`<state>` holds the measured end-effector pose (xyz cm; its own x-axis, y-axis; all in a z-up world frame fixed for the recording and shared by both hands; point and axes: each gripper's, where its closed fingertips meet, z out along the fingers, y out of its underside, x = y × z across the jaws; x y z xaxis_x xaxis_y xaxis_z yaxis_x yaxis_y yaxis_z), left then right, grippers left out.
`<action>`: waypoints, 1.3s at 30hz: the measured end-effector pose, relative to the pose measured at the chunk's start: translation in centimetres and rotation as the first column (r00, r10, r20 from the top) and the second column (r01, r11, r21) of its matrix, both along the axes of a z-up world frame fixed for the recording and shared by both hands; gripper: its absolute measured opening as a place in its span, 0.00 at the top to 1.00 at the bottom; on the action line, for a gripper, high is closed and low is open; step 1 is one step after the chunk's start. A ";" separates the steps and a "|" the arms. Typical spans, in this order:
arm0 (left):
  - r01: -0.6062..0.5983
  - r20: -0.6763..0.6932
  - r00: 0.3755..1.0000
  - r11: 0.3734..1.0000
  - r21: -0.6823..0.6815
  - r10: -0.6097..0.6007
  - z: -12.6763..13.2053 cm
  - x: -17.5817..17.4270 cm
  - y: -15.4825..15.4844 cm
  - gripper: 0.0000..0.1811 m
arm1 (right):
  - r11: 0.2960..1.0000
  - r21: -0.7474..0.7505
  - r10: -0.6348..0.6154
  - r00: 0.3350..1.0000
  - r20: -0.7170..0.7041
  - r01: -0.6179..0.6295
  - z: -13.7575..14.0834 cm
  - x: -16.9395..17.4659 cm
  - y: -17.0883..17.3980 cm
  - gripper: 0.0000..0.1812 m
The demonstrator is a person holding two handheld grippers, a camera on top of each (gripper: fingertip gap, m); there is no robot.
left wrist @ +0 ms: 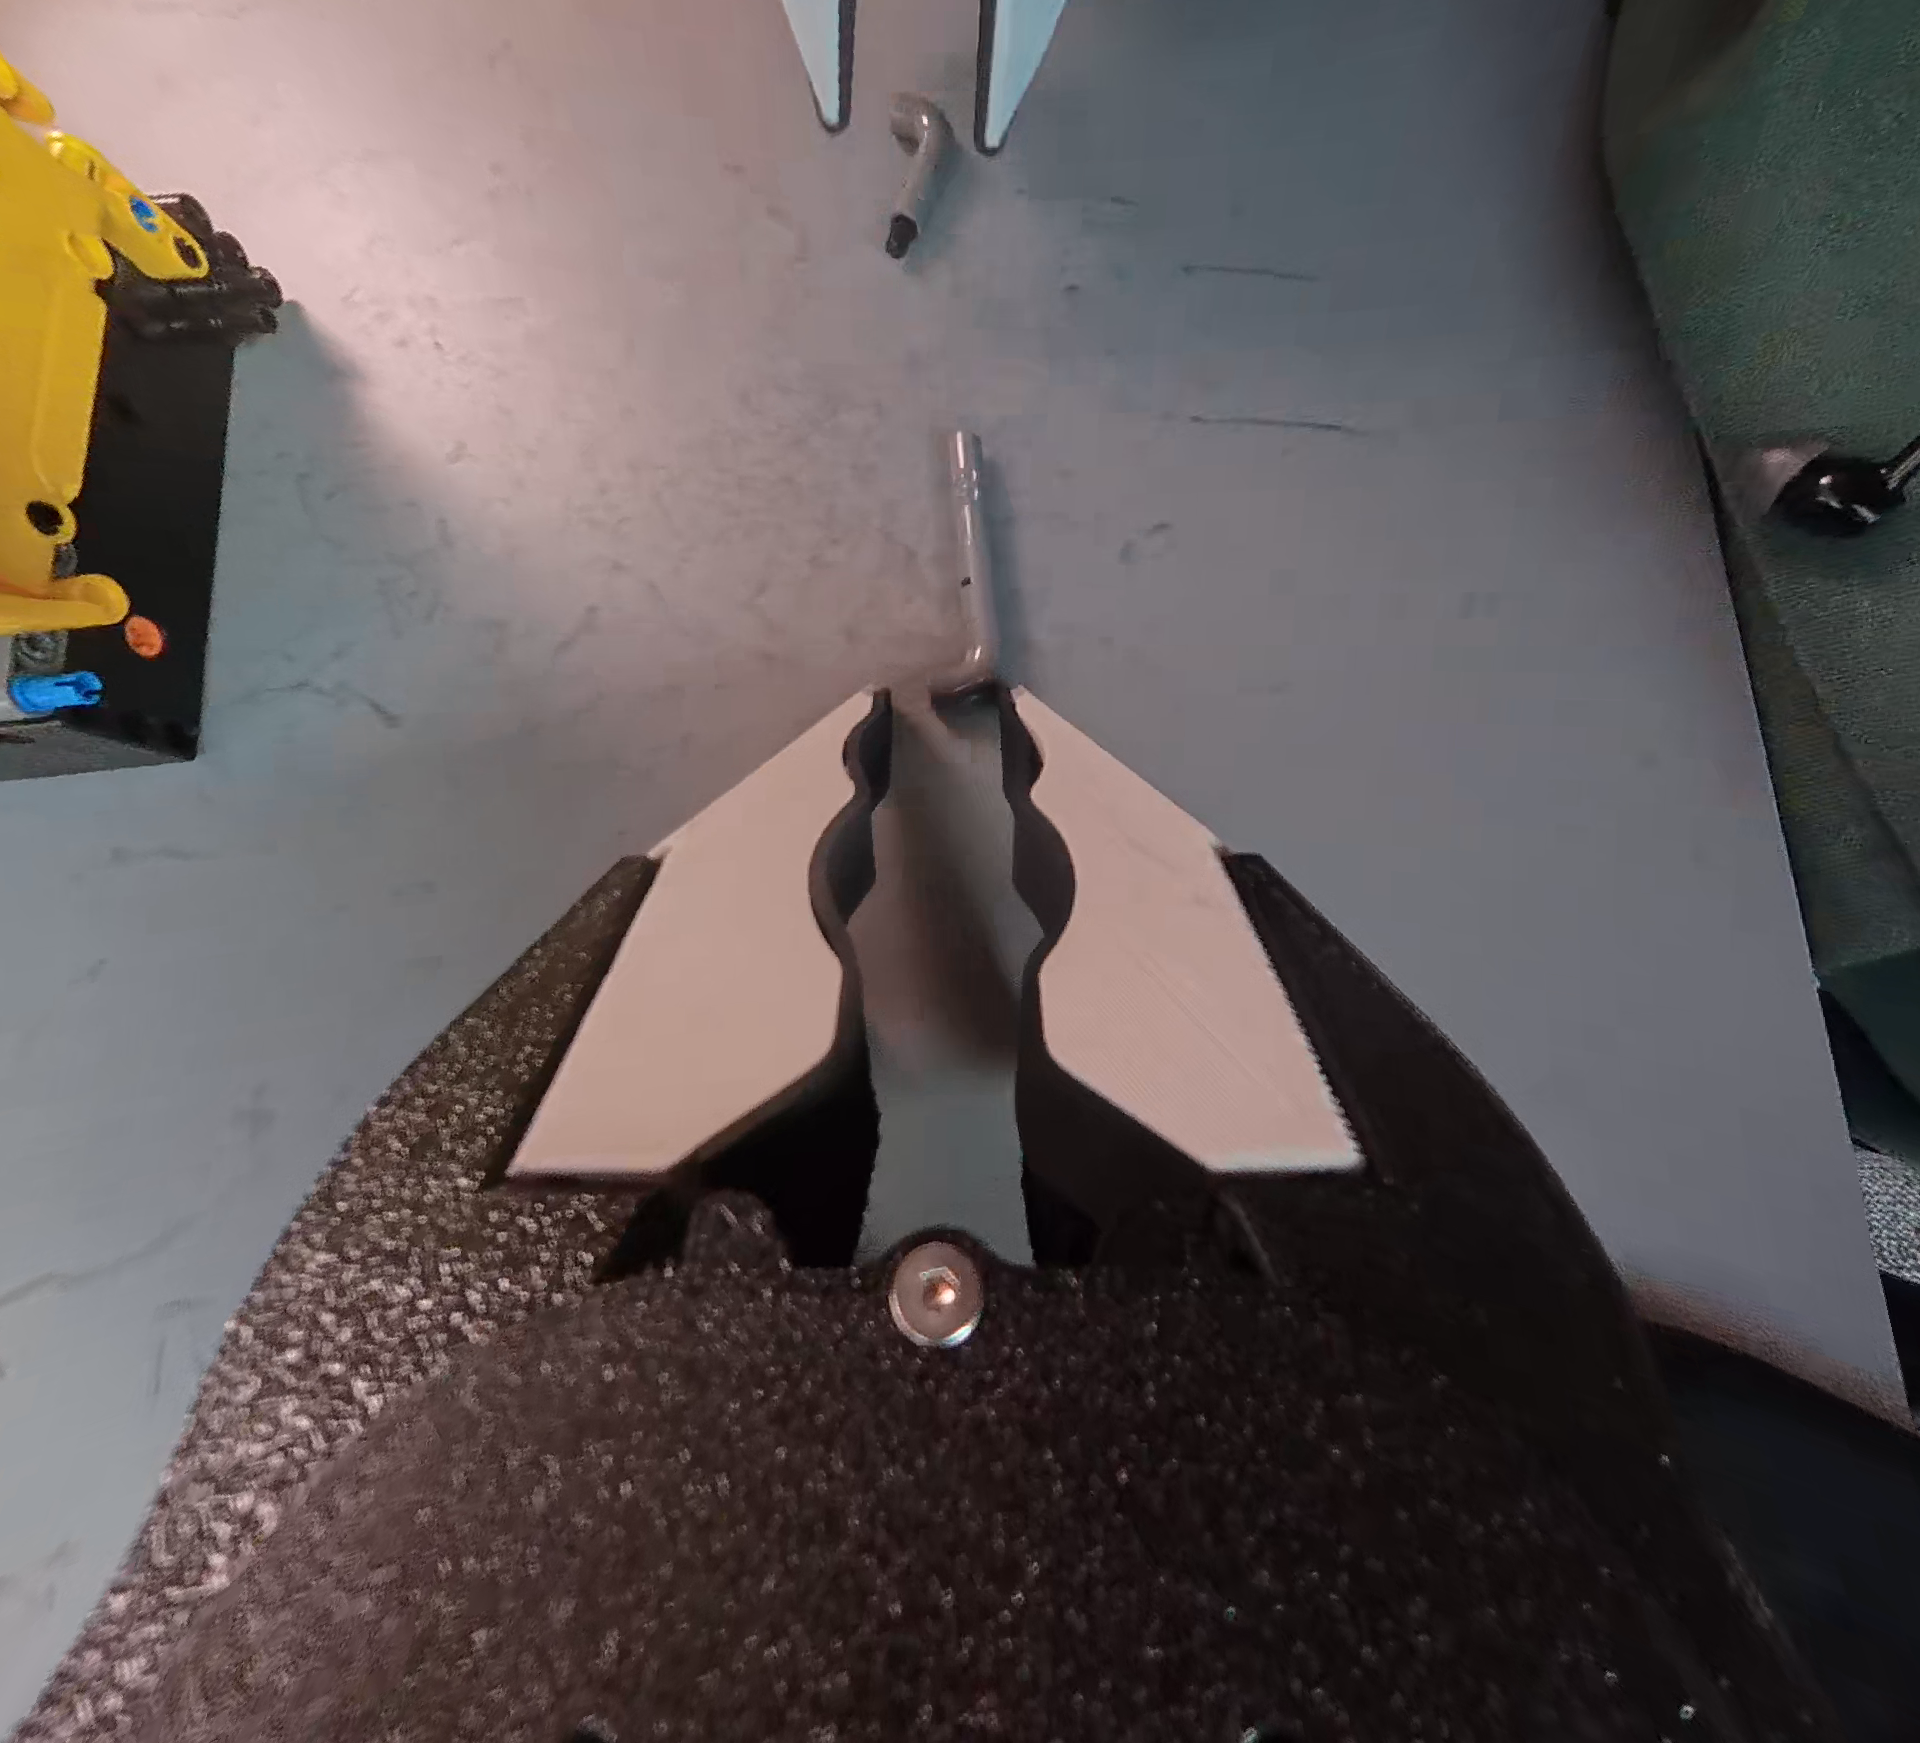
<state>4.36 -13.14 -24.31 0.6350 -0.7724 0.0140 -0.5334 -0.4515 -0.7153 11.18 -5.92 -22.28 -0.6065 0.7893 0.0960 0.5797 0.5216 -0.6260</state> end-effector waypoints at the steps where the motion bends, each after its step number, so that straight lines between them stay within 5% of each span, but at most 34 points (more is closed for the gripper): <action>1: -0.003 -0.002 1.000 1.000 -0.002 0.003 0.0 -0.2 0.0 0.88 | 1.000 -0.001 -0.023 1.000 0.003 0.023 -0.2 0.6 0.6 0.87; 20: -0.013 0.026 1.000 1.000 -0.007 0.013 0.2 0.1 -0.1 0.87 | 0.987 -0.071 -0.145 0.989 0.027 0.147 -1.9 2.0 1.4 0.90; 32: -0.011 0.032 0.999 1.000 0.001 0.011 0.1 0.1 0.1 0.88 | 0.979 -0.033 0.203 0.977 0.070 -0.201 -1.9 0.9 -0.1 0.93; 39: -0.031 0.064 0.998 0.999 0.040 0.028 1.4 -0.1 0.3 0.87 | 0.958 -0.024 0.286 0.953 0.097 -0.285 -1.9 -0.7 -1.4 0.93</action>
<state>4.27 -12.86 -22.96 0.6563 -0.7541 0.0238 -0.4734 -0.4362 -0.7653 10.51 -7.27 -24.19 -0.8127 0.5825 0.0176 0.4667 0.6686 -0.5789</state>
